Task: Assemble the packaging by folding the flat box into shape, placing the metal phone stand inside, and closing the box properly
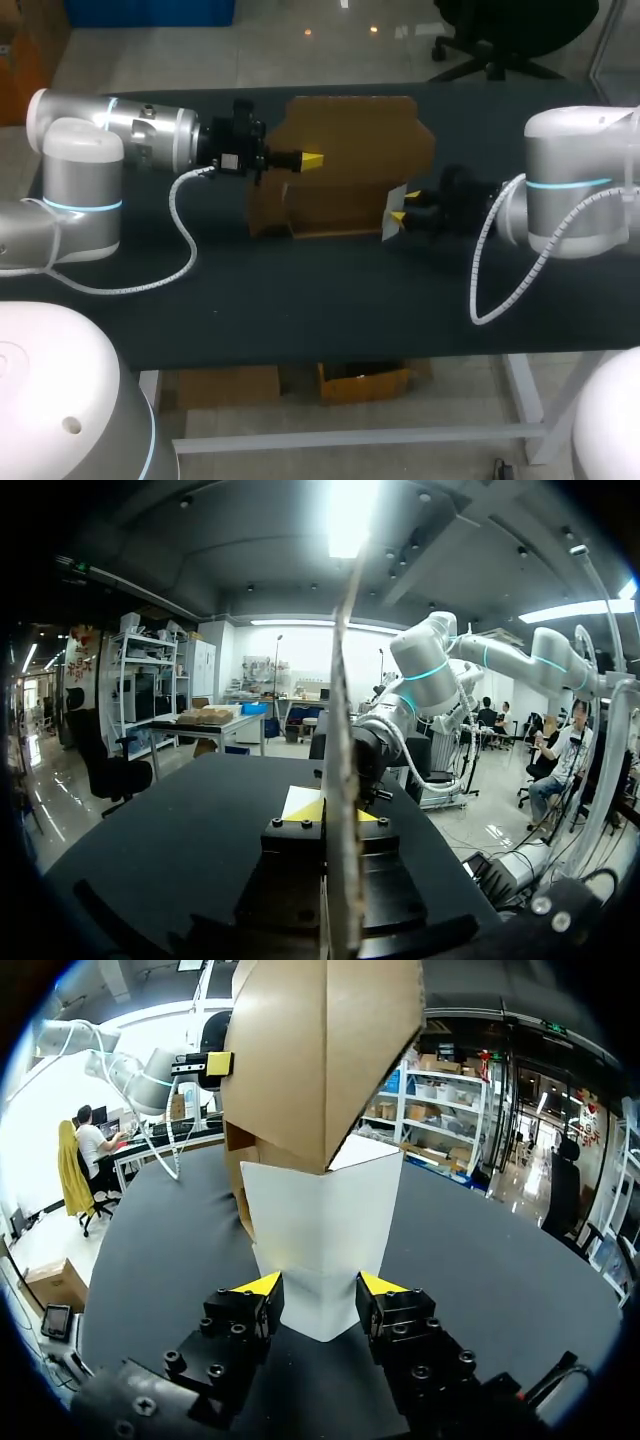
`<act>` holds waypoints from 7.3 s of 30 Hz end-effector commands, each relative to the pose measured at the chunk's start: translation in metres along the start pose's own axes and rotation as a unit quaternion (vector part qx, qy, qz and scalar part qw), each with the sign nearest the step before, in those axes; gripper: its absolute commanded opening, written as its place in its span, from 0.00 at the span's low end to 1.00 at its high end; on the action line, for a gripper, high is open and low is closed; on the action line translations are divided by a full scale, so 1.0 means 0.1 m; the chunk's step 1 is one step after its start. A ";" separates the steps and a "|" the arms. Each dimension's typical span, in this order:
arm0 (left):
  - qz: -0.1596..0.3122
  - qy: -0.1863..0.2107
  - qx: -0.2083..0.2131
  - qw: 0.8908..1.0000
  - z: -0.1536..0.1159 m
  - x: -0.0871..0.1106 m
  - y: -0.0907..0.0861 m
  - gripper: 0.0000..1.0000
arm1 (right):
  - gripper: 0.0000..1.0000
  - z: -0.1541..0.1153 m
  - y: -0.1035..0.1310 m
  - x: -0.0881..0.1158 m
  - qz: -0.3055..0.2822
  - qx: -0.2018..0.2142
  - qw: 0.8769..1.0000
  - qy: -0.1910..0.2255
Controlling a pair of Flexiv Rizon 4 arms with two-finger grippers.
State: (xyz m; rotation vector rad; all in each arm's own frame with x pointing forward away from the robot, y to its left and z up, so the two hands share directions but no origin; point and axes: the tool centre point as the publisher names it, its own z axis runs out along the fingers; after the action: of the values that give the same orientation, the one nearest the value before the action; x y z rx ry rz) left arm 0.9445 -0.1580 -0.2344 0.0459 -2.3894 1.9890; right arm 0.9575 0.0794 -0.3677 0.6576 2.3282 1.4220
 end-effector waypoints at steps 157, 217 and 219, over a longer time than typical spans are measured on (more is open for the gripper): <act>0.000 0.002 -0.001 1.000 0.02 -0.01 0.06 0.00 | 0.22 0.21 0.03 -0.14 0.187 -0.036 0.948 -0.254; 0.000 0.002 -0.001 1.000 0.02 -0.01 0.06 0.00 | 0.27 0.23 0.02 -0.30 0.195 -0.039 0.941 -0.275; 0.000 0.002 -0.001 1.000 0.02 -0.01 0.06 0.00 | 0.27 0.25 0.02 -0.31 0.194 -0.037 0.942 -0.272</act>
State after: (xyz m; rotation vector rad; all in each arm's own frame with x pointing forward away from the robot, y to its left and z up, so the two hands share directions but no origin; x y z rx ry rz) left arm 0.9455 -0.1586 -0.2344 0.0462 -2.3903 1.9895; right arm 0.9896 0.0810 -0.3741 1.3465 1.7587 1.2563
